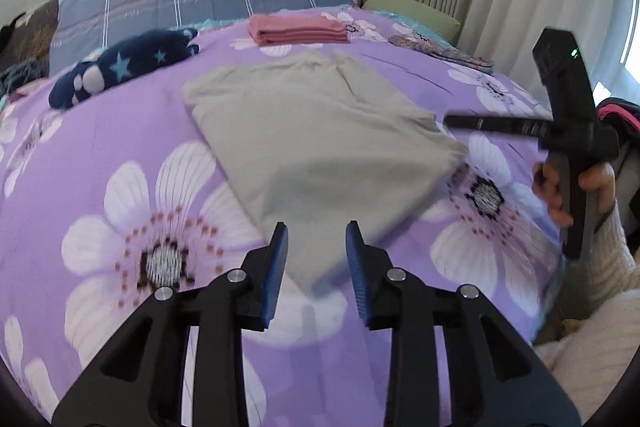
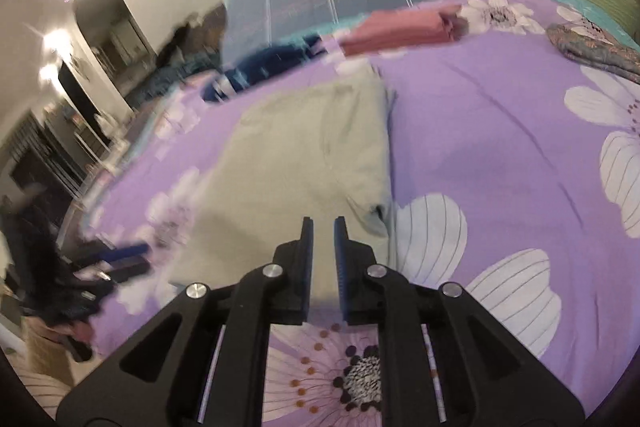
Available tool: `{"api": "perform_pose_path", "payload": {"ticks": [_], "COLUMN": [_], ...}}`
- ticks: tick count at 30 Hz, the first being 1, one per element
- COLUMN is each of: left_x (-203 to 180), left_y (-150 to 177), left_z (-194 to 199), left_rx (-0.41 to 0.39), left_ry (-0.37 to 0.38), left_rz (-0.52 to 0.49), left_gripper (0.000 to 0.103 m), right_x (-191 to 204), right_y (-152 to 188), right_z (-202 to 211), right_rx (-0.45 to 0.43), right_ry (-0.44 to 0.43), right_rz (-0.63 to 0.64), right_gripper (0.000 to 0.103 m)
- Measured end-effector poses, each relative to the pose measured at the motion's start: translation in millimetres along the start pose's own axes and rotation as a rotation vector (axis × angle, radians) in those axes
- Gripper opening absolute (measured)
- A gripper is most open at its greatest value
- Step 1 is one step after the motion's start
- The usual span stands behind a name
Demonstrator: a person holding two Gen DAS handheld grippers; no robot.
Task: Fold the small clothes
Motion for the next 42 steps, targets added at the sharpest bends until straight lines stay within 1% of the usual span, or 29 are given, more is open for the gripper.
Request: {"api": "perform_pose_path", "payload": {"ticks": [1, 2, 3, 4, 5, 7, 10, 11, 12, 14, 16, 21, 22, 23, 24, 25, 27, 29, 31, 32, 33, 34, 35, 36, 37, 38, 39, 40, 42], "left_x": [0.9, 2.0, 5.7, 8.9, 10.6, 14.1, 23.5, 27.8, 34.6, 50.3, 57.0, 76.3, 84.0, 91.2, 99.7, 108.2, 124.7, 138.4, 147.4, 154.0, 157.7, 162.7, 165.5, 165.3, 164.5, 164.3, 167.4, 172.3, 183.8], "left_y": [1.1, 3.9, 13.5, 22.2, 25.6, 24.1, 11.9, 6.7, -0.5, -12.1, -18.9, -50.5, -58.3, -64.7, -71.7, -78.8, -91.4, -101.9, -108.3, -113.1, -115.3, -119.2, -125.7, -130.9, -134.8, -138.5, -139.8, -138.4, -130.3], "left_z": [-11.7, -22.8, -40.3, -51.7, -53.8, -50.4, -41.7, -38.4, -36.4, -37.4, -39.9, -59.6, -64.2, -68.4, -75.1, -84.8, -104.5, -125.0, -141.2, -153.2, -157.7, -159.6, -156.6, -151.9, -146.6, -142.9, -143.3, -146.4, -152.3], "left_rx": [0.02, 0.047, 0.105, 0.139, 0.116, 0.114, 0.086, 0.068, 0.047, 0.023, 0.014, -0.028, -0.041, -0.049, -0.049, -0.041, -0.027, -0.008, 0.002, 0.012, 0.011, -0.004, -0.038, -0.07, -0.099, -0.127, -0.131, -0.12, -0.088], "left_ry": [-0.013, -0.025, -0.063, -0.084, -0.079, -0.053, -0.013, -0.017, -0.028, -0.069, -0.08, -0.101, -0.088, -0.066, -0.045, -0.03, -0.002, 0.033, 0.049, 0.056, 0.057, 0.063, 0.097, 0.104, 0.094, 0.062, 0.011, -0.027, -0.057], "left_rz": [-0.001, -0.002, -0.011, -0.014, -0.004, 0.031, 0.086, 0.092, 0.101, 0.129, 0.145, 0.143, 0.157, 0.173, 0.189, 0.202, 0.225, 0.255, 0.268, 0.273, 0.281, 0.293, 0.31, 0.302, 0.278, 0.245, 0.215, 0.205, 0.236], "left_gripper": [0.032, 0.032, 0.034, 0.037, 0.038, 0.038, 0.038, 0.038, 0.039, 0.041, 0.042, 0.057, 0.058, 0.059, 0.059, 0.059, 0.059, 0.058, 0.049, 0.036, 0.018, 0.011, 0.01, 0.009, 0.007, 0.0, 0.0, 0.0, 0.0], "right_x": [-5.3, -16.9, -22.4, -26.7, -27.4, -24.5, -20.0, -19.0, -17.1, -14.1, -10.6, -15.6, -18.0, -21.3, -25.6, -30.4, -35.6, -38.1, -43.4, -45.5, -51.4, -57.2, -63.0, -70.2, -75.3, -80.8, -88.5, -91.3, -92.8], "right_y": [3.3, 9.5, 13.3, 16.9, 18.5, 17.2, 5.4, -0.9, -11.1, -29.7, -52.8, -93.3, -96.6, -101.5, -107.1, -112.0, -116.1, -117.8, -115.8, -114.5, -112.2, -111.0, -110.6, -110.0, -109.5, -108.6, -105.7, -103.8, -105.6], "right_z": [-8.9, -19.5, -26.3, -28.8, -27.7, -20.0, -9.2, -7.0, -4.7, -3.9, -12.5, -58.4, -63.7, -70.8, -78.7, -85.6, -96.7, -105.7, -116.3, -118.8, -122.8, -124.0, -124.8, -124.3, -123.3, -123.3, -127.1, -130.2, -128.6], "right_rx": [0.025, 0.058, 0.074, 0.076, 0.071, 0.07, 0.05, 0.037, 0.017, -0.013, -0.037, 0.023, 0.03, 0.038, 0.046, 0.049, 0.059, 0.062, 0.067, 0.069, 0.069, 0.061, 0.052, 0.039, 0.029, 0.023, 0.034, 0.046, 0.042], "right_ry": [0.037, 0.118, 0.158, 0.153, 0.142, 0.131, 0.08, 0.067, 0.064, 0.09, 0.091, 0.071, 0.073, 0.074, 0.073, 0.069, 0.058, 0.047, 0.035, 0.028, 0.017, 0.013, 0.008, 0.004, 0.009, 0.025, 0.061, 0.051, 0.023], "right_rz": [-0.005, -0.01, -0.012, -0.023, -0.031, -0.009, -0.002, 0.001, 0.014, 0.046, 0.089, 0.127, 0.119, 0.108, 0.091, 0.072, 0.048, 0.037, 0.028, 0.02, -0.006, -0.031, -0.053, -0.075, -0.086, -0.091, -0.09, -0.1, -0.127], "right_gripper": [0.012, 0.007, 0.0, 0.0, 0.0, 0.0, 0.011, 0.019, 0.021, 0.021, 0.021, 0.019, 0.019, 0.024, 0.032, 0.035, 0.038, 0.038, 0.027, 0.011, 0.008, 0.005, 0.004, 0.003, 0.003, 0.002, 0.0, 0.0, 0.0]}}
Point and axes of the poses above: each gripper's, at about its wrist camera, not at the fingertips, and z roughly against the way its jaws point, x to its left, y to its underside, the point moved 6 cm from there along -z, roughly the way its jaws point, and after that the axes turned 3 degrees about -x, right-handed, at the moved point
